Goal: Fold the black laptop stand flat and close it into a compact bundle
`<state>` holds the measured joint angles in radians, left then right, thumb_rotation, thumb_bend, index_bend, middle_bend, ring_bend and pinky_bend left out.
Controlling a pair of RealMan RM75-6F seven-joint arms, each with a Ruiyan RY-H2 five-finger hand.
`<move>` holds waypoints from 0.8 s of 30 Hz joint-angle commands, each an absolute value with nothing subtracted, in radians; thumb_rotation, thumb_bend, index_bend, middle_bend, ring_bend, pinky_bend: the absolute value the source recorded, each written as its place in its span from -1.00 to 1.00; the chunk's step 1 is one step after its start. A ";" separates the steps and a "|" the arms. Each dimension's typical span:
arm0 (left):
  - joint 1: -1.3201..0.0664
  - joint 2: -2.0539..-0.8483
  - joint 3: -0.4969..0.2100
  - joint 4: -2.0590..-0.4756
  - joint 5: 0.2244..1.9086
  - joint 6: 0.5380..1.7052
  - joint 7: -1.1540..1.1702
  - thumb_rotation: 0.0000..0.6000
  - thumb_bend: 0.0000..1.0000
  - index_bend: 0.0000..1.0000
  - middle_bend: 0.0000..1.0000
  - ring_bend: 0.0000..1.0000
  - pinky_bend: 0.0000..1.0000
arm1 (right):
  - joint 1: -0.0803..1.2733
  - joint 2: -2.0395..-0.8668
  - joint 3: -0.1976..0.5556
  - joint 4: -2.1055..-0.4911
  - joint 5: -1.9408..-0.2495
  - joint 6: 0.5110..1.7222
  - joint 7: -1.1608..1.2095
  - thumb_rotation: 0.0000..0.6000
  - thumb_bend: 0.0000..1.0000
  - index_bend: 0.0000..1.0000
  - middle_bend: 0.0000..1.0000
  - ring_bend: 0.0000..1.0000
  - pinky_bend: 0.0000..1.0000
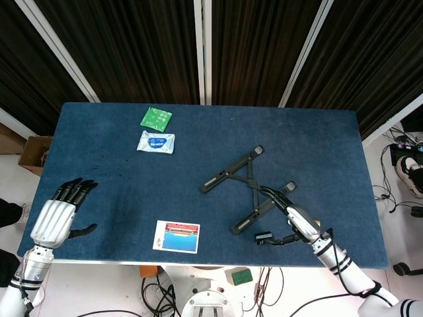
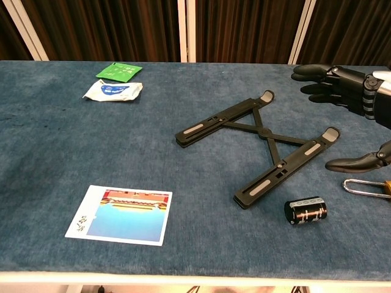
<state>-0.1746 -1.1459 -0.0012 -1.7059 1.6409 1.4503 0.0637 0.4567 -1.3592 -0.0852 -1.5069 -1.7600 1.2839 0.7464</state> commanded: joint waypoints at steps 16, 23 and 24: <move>-0.471 -1.171 -0.132 -1.718 1.557 1.104 0.057 1.00 -0.81 -0.68 -0.70 -0.82 -0.69 | 0.443 -1.304 -0.012 -1.460 -1.509 1.099 -0.057 1.00 -0.83 -1.00 -0.97 -1.00 -1.00; -0.525 -1.220 -0.147 -1.698 1.526 1.066 0.067 1.00 -0.81 -0.68 -0.70 -0.82 -0.69 | 0.470 -1.399 0.044 -1.330 -1.443 1.080 -0.169 1.00 -0.83 -1.00 -0.97 -1.00 -1.00; -0.529 -1.224 -0.145 -1.695 1.523 1.063 0.067 1.00 -0.81 -0.68 -0.70 -0.82 -0.69 | 0.477 -1.417 0.050 -1.304 -1.438 1.073 -0.178 1.00 -0.83 -1.00 -0.98 -1.00 -1.00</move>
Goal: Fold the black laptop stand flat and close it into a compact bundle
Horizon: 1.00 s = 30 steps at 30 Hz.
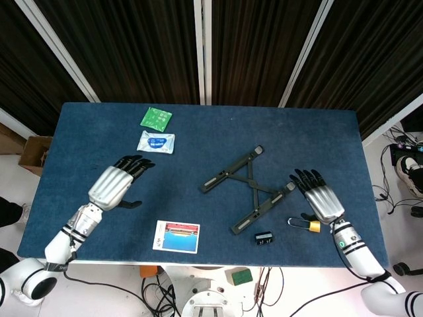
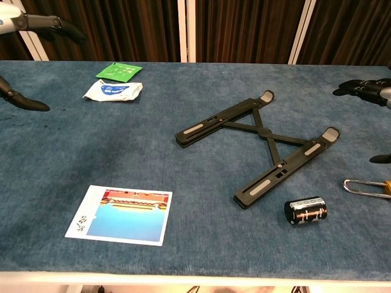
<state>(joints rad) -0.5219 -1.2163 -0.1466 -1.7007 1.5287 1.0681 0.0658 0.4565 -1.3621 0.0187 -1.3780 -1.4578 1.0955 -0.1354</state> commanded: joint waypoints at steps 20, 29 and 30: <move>-0.503 -1.242 -0.081 -1.641 1.533 1.126 0.007 1.00 -0.81 -0.68 -0.70 -0.82 -0.69 | 0.629 -1.708 0.114 -0.952 -1.452 0.997 -0.148 1.00 -0.83 -1.00 -0.99 -1.00 -1.00; -0.525 -1.247 -0.092 -1.607 1.500 1.100 -0.003 1.00 -0.81 -0.68 -0.70 -0.82 -0.69 | 0.739 -1.843 0.183 -0.797 -1.438 0.974 -0.104 1.00 -0.75 -1.00 -0.99 -1.00 -1.00; -0.531 -1.254 -0.100 -1.592 1.484 1.091 -0.008 1.00 -0.81 -0.68 -0.70 -0.82 -0.69 | 0.742 -1.835 0.174 -0.808 -1.452 0.980 -0.091 1.00 -0.75 -1.00 -0.99 -1.00 -1.00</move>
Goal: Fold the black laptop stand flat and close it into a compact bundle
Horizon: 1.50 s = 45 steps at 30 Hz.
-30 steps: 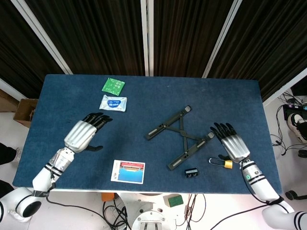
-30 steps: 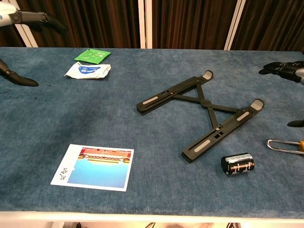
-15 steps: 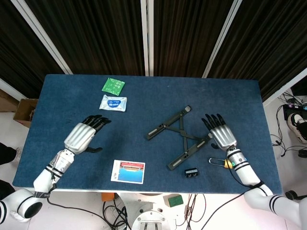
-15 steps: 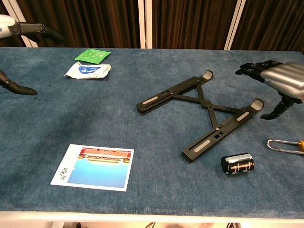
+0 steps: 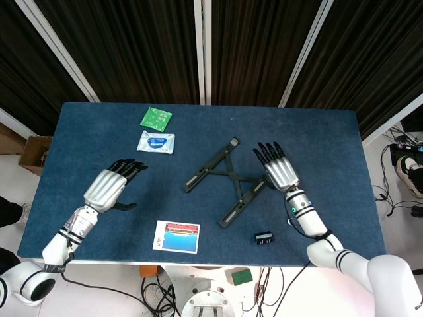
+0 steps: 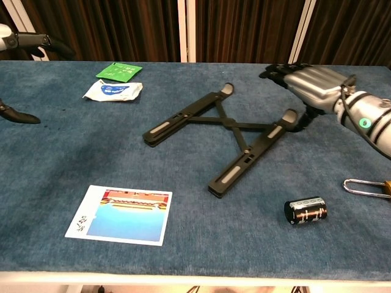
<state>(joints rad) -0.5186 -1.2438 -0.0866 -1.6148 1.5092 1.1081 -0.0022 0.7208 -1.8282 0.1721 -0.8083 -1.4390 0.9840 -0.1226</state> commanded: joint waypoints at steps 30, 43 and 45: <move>-0.890 -1.764 -0.211 -0.856 1.345 0.821 -0.014 1.00 -0.97 -0.76 -0.78 -0.82 -0.70 | 0.619 -1.631 0.064 -1.224 -1.521 1.126 -0.366 1.00 -1.00 -0.29 0.08 -0.31 -0.10; -0.928 -1.853 -0.189 -0.738 1.364 0.811 -0.054 1.00 -0.97 -0.76 -0.78 -0.82 -0.70 | 0.651 -1.599 0.101 -1.255 -1.488 1.078 -0.356 1.00 -1.00 -0.29 0.10 -0.29 -0.07; -0.929 -1.859 -0.188 -0.730 1.363 0.807 -0.062 1.00 -0.97 -0.76 -0.78 -0.82 -0.70 | 0.656 -1.597 0.106 -1.255 -1.477 1.065 -0.363 1.00 -1.00 -0.29 0.10 -0.29 -0.07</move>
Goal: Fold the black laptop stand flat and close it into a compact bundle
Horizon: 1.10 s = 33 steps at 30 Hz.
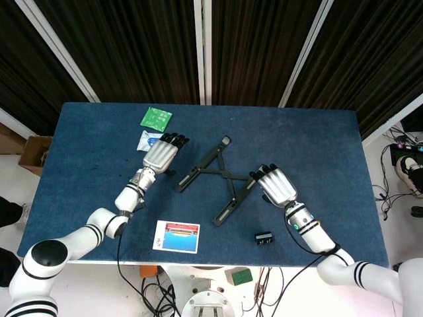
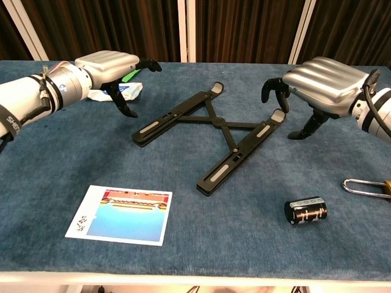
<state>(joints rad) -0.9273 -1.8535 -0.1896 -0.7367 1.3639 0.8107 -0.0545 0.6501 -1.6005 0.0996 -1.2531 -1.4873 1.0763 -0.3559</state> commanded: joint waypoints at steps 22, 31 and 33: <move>-0.955 -1.946 -0.159 -0.623 1.389 0.785 -0.172 1.00 -0.97 -0.76 -0.78 -0.82 -0.71 | 0.680 -1.676 0.104 -1.141 -1.456 1.040 -0.345 1.00 -1.00 -0.28 0.12 -0.25 -0.03; -0.959 -1.964 -0.141 -0.616 1.411 0.788 -0.216 1.00 -0.98 -0.76 -0.78 -0.82 -0.72 | 0.689 -1.747 0.096 -1.031 -1.473 1.050 -0.319 1.00 -1.00 -0.25 0.14 -0.23 -0.02; -0.960 -1.968 -0.138 -0.614 1.416 0.790 -0.223 1.00 -0.97 -0.76 -0.78 -0.82 -0.72 | 0.691 -1.772 0.093 -0.991 -1.482 1.059 -0.294 1.00 -1.00 -0.24 0.15 -0.22 0.00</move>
